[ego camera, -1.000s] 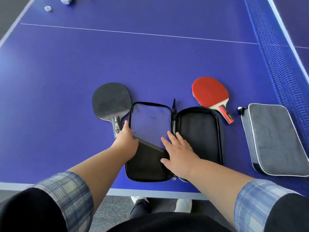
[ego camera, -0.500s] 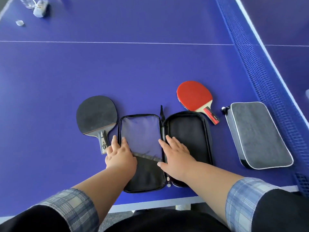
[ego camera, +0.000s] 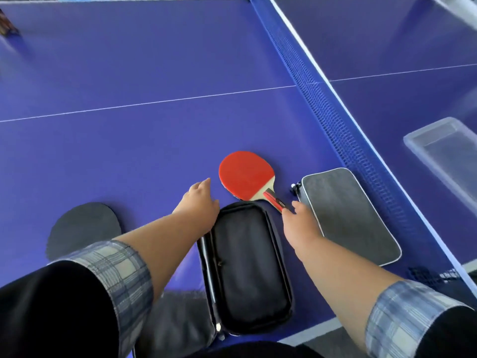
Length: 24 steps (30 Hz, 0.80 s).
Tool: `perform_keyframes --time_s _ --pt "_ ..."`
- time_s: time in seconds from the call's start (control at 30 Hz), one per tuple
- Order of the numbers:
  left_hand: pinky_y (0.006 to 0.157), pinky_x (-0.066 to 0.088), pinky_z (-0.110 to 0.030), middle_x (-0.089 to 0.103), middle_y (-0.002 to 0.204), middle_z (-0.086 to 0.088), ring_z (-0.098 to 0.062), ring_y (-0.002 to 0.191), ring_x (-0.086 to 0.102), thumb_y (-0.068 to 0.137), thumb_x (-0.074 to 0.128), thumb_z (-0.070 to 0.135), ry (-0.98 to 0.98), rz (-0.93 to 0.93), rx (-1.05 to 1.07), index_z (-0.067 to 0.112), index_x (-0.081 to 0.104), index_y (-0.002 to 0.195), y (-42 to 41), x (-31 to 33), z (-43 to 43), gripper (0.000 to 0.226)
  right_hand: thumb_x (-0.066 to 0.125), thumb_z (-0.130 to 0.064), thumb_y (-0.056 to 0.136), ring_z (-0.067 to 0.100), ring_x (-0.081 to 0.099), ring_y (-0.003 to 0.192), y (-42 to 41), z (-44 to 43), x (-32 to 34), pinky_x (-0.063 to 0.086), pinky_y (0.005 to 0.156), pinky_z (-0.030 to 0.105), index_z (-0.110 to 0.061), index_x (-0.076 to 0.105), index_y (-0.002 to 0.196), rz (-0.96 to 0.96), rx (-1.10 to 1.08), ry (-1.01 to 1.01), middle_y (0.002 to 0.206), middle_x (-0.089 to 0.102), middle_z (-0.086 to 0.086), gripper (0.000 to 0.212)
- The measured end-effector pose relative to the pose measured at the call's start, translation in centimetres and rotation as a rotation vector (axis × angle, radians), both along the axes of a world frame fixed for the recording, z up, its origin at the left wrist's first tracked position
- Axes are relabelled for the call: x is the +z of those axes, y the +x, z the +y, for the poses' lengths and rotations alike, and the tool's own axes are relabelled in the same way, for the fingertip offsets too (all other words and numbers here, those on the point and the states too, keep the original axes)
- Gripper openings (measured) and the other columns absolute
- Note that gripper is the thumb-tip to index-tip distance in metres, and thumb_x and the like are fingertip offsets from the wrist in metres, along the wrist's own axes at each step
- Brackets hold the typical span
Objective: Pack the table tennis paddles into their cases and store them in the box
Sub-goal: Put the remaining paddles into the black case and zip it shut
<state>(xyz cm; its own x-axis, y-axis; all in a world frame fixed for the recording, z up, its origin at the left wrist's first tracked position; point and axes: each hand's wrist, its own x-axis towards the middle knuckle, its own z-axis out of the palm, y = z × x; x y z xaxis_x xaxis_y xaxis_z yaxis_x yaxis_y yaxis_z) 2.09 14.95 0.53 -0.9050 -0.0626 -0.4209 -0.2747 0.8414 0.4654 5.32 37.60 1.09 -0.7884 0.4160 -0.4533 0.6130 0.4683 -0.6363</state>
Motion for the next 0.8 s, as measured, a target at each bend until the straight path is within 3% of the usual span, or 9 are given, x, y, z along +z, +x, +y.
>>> perform_keyframes --time_s 0.1,0.17,0.23,0.3,0.4,0.47,0.57,0.63,0.8 --pt "0.068 0.042 -0.033 0.045 0.141 -0.006 -0.026 0.094 0.057 0.093 0.046 0.021 0.014 -0.018 0.045 0.019 0.039 0.14 -4.9 -0.8 2.3 0.048 0.049 -0.022 0.094 0.03 0.061 0.086 -1.5 0.9 -1.8 0.047 0.081 0.038 -0.014 0.056 0.125 -0.107 -0.04 -0.107 0.099 0.063 0.004 0.033" --pt "0.065 0.045 -0.035 0.052 0.127 -0.009 -0.03 0.087 0.058 0.093 0.047 0.022 0.006 -0.05 0.092 0.015 0.046 0.128 -7.7 -1.6 3.7 0.036 0.05 -0.022 0.093 0.024 0.061 0.095 -2.1 1.2 -3.2 0.049 0.087 0.036 -0.023 0.052 0.135 -0.113 -0.01 -0.12 0.113 0.059 0.0 0.042" --pt "0.073 0.045 -0.039 0.056 0.12 -0.011 -0.034 0.094 0.055 0.092 0.048 0.026 -0.055 -0.06 0.105 0.013 0.048 0.113 -9.9 -2.8 4.7 0.024 0.052 -0.019 0.092 0.026 0.058 0.113 -2.5 1.4 -4.5 0.048 0.096 0.037 -0.019 0.047 0.144 -0.091 -0.005 -0.085 0.132 0.051 0.004 0.052" --pt "0.075 0.04 -0.039 0.055 0.124 -0.012 -0.036 0.101 0.05 0.092 0.049 0.029 -0.123 -0.042 0.101 0.015 0.047 0.115 -11.3 -3.8 5.3 0.027 0.054 -0.015 0.09 0.027 0.057 0.113 -2.5 1.6 -5.4 0.047 0.094 0.034 -0.017 0.05 0.142 -0.08 -0.01 -0.067 0.133 0.049 0.006 0.052" --pt "0.084 0.046 -0.044 0.046 0.141 -0.009 -0.039 0.124 0.046 0.093 0.052 0.032 -0.118 -0.04 0.149 0.021 0.038 0.144 -12.6 -4.7 5.4 0.054 0.052 -0.013 0.087 0.024 0.049 0.088 -2.6 2.0 -6.2 0.043 0.07 0.027 -0.016 0.058 0.115 -0.119 -0.019 -0.129 0.11 0.047 0.006 0.028" --pt "0.095 0.046 -0.046 0.043 0.146 -0.009 -0.038 0.129 0.044 0.093 0.054 0.033 -0.105 -0.032 0.162 0.024 0.035 0.149 -13.0 -5.0 5.2 0.059 0.05 -0.013 0.087 0.02 0.038 0.082 -2.8 2.0 -6.5 0.034 0.061 0.026 -0.024 0.043 0.097 -0.123 0.004 -0.159 0.099 0.041 0.007 0.016" --pt "0.102 0.043 -0.045 0.043 0.146 -0.008 -0.035 0.13 0.043 0.095 0.054 0.031 -0.047 0.03 0.181 0.026 0.039 0.148 -13.5 -4.5 4.7 0.055 0.051 -0.017 0.092 0.02 0.042 0.083 -3.0 2.2 -6.4 0.037 0.069 0.029 -0.022 0.053 0.1 -0.06 0.009 -0.188 0.1 0.049 0.009 0.009" --pt "0.102 0.043 -0.044 0.044 0.144 -0.007 -0.033 0.128 0.046 0.094 0.055 0.029 -0.004 0.08 0.206 0.027 0.043 0.146 -13.7 -3.5 4.1 0.053 0.053 -0.021 0.093 0.018 0.052 0.085 -3.2 2.1 -5.5 0.043 0.074 0.027 -0.022 0.064 0.117 -0.023 0.039 -0.171 0.11 0.06 0.007 0.026" --pt "0.105 0.042 -0.042 0.048 0.144 -0.006 -0.029 0.129 0.048 0.092 0.056 0.024 0.059 0.184 0.237 0.025 0.049 0.142 -12.5 0.1 1.6 0.051 0.064 -0.021 0.086 0.001 0.055 0.056 -2.2 1.1 -2.2 0.037 0.042 0.01 -0.025 0.065 0.097 0.086 0.168 -0.201 0.083 0.066 -0.005 0.011"
